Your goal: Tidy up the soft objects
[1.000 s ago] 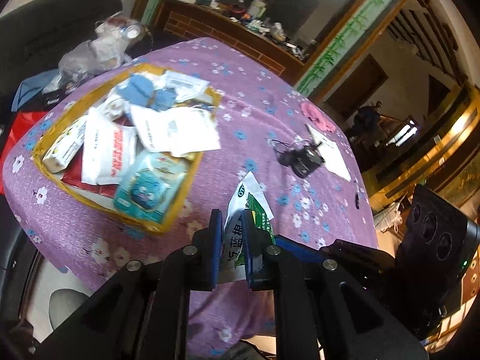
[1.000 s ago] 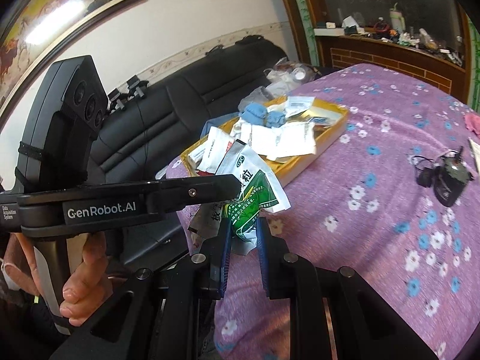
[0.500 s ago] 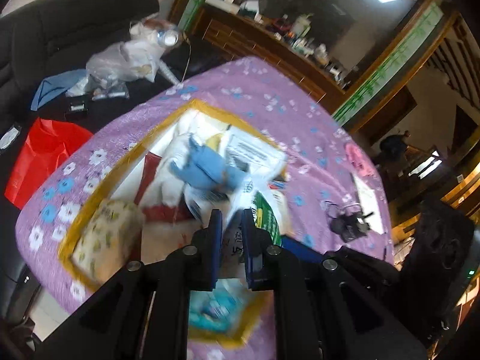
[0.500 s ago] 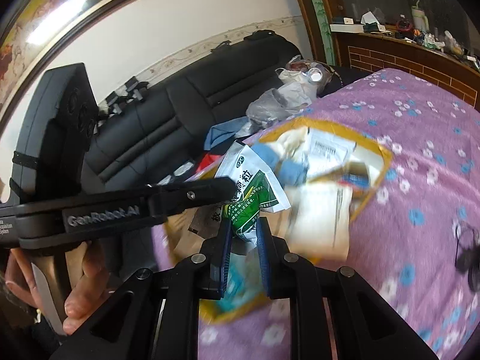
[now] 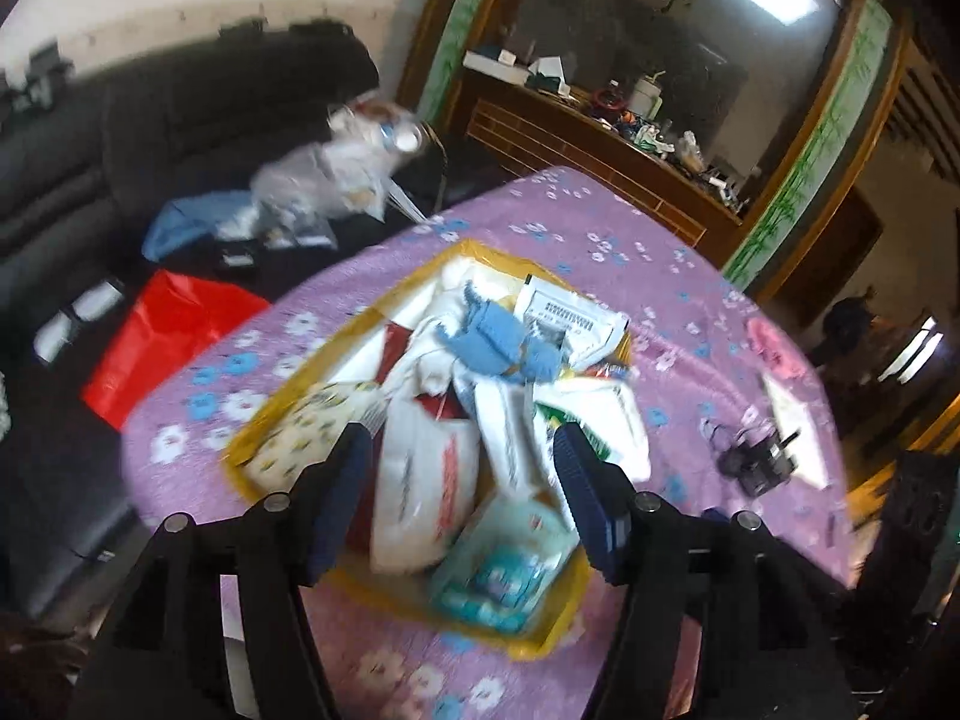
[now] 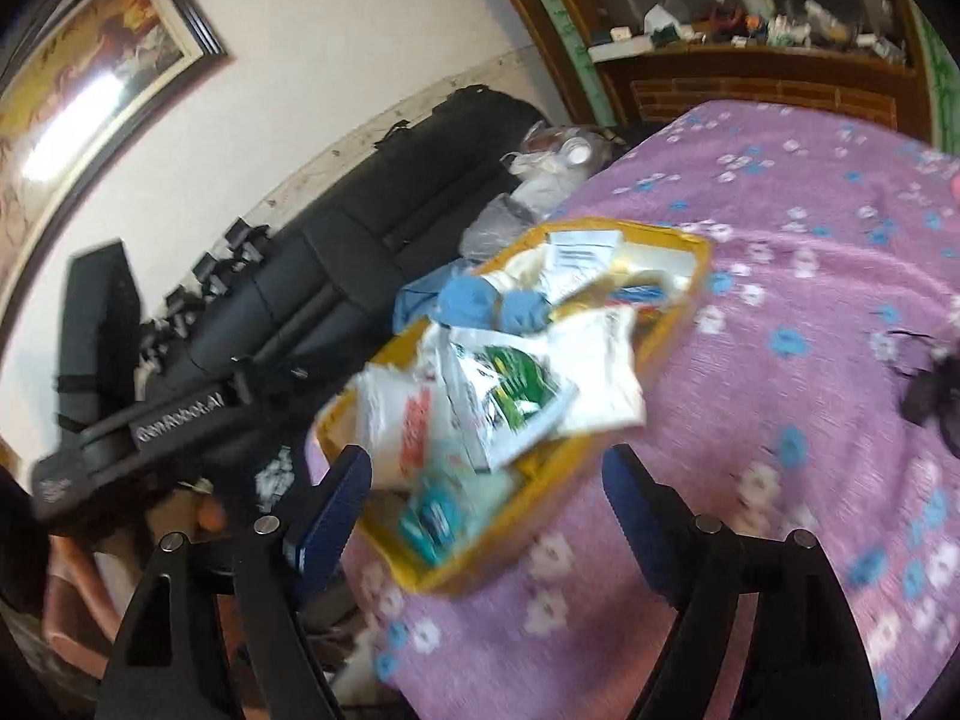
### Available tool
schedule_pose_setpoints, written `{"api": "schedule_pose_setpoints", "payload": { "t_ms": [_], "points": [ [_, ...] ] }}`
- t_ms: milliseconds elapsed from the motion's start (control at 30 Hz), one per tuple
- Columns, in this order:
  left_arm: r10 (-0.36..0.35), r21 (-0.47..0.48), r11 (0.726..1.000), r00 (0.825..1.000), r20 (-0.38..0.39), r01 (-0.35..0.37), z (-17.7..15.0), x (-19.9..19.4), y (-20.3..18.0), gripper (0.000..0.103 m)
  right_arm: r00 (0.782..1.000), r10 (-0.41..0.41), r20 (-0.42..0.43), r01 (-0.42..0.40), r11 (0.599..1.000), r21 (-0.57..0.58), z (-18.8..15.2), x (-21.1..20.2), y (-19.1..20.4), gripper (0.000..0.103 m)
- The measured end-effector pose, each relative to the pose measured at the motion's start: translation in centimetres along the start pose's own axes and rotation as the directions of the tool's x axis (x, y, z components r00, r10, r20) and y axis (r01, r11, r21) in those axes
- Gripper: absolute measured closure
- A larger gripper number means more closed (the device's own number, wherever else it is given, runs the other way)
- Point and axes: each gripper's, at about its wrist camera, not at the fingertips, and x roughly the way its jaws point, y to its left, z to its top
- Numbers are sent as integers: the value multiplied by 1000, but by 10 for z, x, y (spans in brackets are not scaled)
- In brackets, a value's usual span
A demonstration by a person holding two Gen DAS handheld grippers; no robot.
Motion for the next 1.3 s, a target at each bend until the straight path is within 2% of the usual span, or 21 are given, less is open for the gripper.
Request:
{"api": "schedule_pose_setpoints", "payload": {
  "t_ms": [100,233,300,400,500,667,933,1300],
  "points": [
    [68,41,997,997,31,-69,-15,-19,-12,41,996,-77,42,79,996,-50,-14,-13,10,22],
    [179,108,976,981,79,-187,-28,-38,-32,41,993,-92,79,95,995,-32,-29,-30,16,23],
    [206,115,970,975,83,-215,-32,-45,-36,41,995,-58,79,59,998,-9,-33,-32,16,22],
    [216,129,966,974,62,-223,-36,-48,-37,41,997,38,61,-41,998,55,-38,-34,13,22],
    [251,136,956,965,76,-260,-41,-54,-37,40,997,36,75,-44,993,108,-38,-32,3,22],
    [227,136,963,972,61,-234,-43,-52,-39,41,996,48,74,-59,985,163,-41,-40,-12,21],
    [220,156,961,974,60,-227,-46,-54,-48,41,995,48,87,-62,983,172,-48,-61,-15,17],
    [220,153,963,975,39,-224,-47,-49,-47,41,997,51,65,-62,984,170,-47,-60,-14,16]
  ]
}}
